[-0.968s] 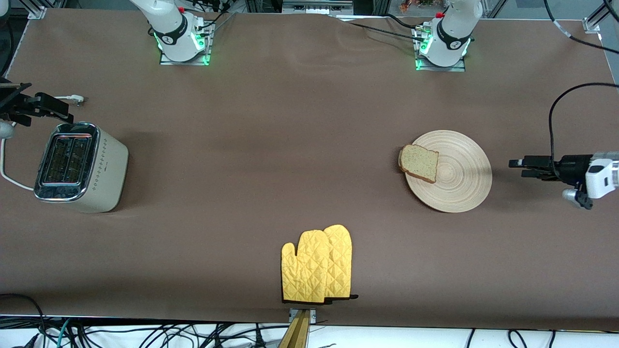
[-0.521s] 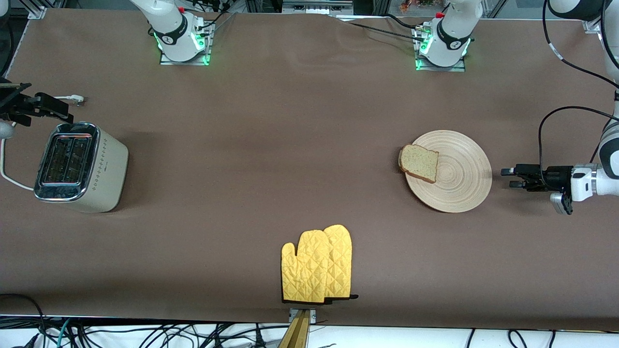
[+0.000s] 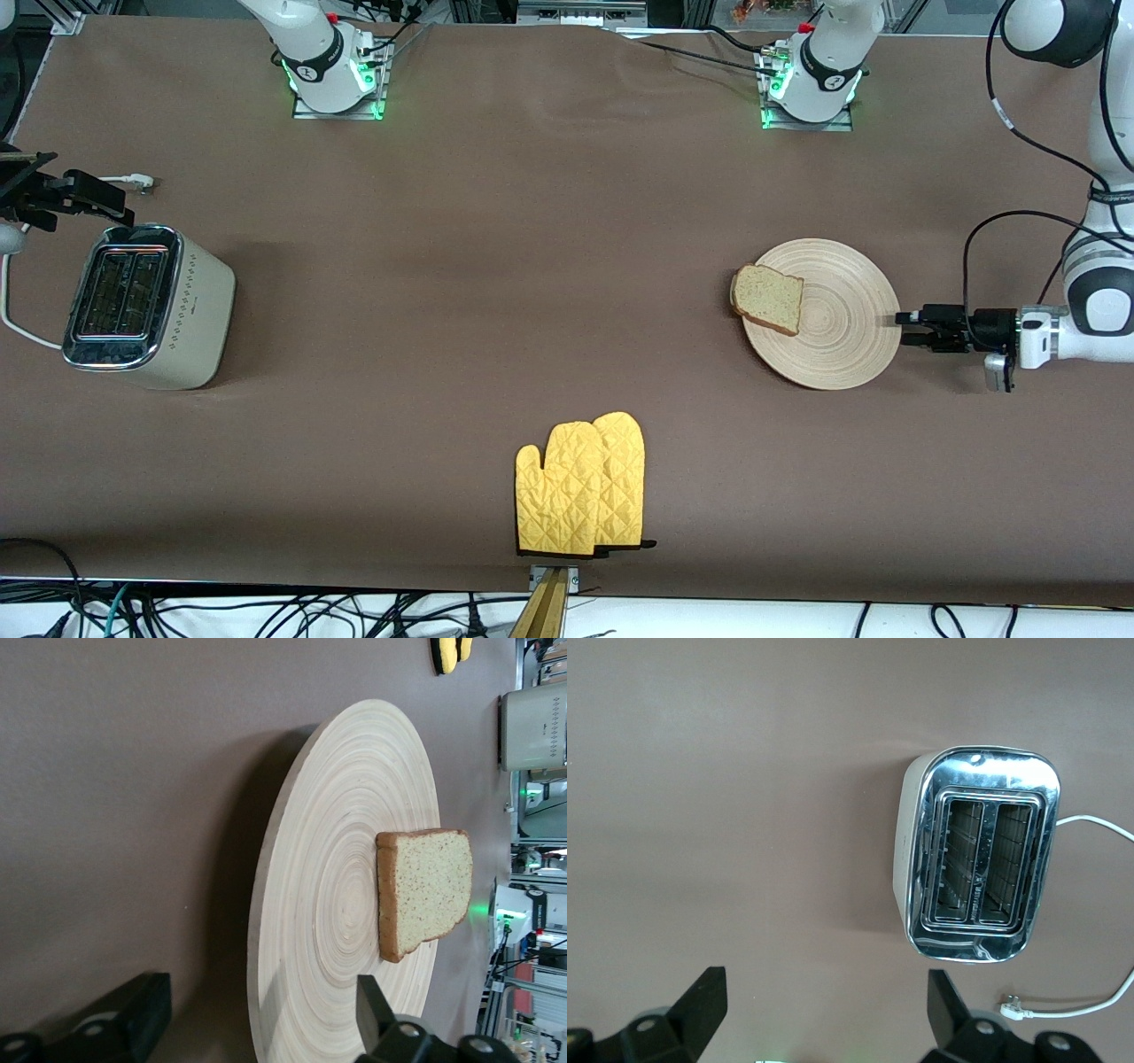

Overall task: Move plate and put bread in toaster
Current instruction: 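Lower the left gripper to the wooden plate's rim and grasp it, then slide the wooden plate with the left gripper toward the table's middle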

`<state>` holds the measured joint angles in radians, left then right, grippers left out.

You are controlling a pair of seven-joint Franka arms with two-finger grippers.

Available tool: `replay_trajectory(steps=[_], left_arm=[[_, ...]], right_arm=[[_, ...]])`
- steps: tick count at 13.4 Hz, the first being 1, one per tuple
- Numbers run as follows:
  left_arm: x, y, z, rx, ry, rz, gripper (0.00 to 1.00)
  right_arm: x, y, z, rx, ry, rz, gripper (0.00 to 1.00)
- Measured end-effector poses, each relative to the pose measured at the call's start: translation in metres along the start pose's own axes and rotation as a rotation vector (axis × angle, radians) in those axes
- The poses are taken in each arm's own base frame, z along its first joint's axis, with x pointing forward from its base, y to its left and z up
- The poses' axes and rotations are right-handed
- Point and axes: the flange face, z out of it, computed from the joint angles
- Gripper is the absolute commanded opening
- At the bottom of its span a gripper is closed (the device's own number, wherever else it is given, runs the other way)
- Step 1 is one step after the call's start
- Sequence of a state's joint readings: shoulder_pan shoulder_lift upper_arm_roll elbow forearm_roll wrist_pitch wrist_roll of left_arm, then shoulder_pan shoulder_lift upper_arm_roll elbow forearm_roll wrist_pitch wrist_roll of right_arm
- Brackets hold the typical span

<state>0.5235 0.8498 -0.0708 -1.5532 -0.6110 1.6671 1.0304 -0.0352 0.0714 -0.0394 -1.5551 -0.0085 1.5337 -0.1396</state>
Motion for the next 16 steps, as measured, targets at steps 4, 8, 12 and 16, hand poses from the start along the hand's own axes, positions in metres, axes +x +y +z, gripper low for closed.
replay_trajectory(steps=[4, 8, 12, 16], left_arm=[[-0.005, 0.0, 0.011, -0.047, -0.027, -0.053, 0.0], [-0.008, 0.006, 0.012, -0.093, -0.043, -0.117, 0.0], [0.018, 0.034, 0.042, -0.142, -0.089, -0.068, 0.0], [0.073, 0.098, 0.108, -0.227, -0.131, -0.029, 0.0]], right_arm=[[0.0, 0.0, 0.0, 0.0, 0.0, 0.001, 1.0], [0.0, 0.0, 0.0, 0.0, 0.0, 0.002, 1.0], [0.0, 0.0, 0.0, 0.0, 0.0, 0.002, 1.0], [0.0, 0.001, 0.0, 0.0, 0.0, 0.003, 1.0]])
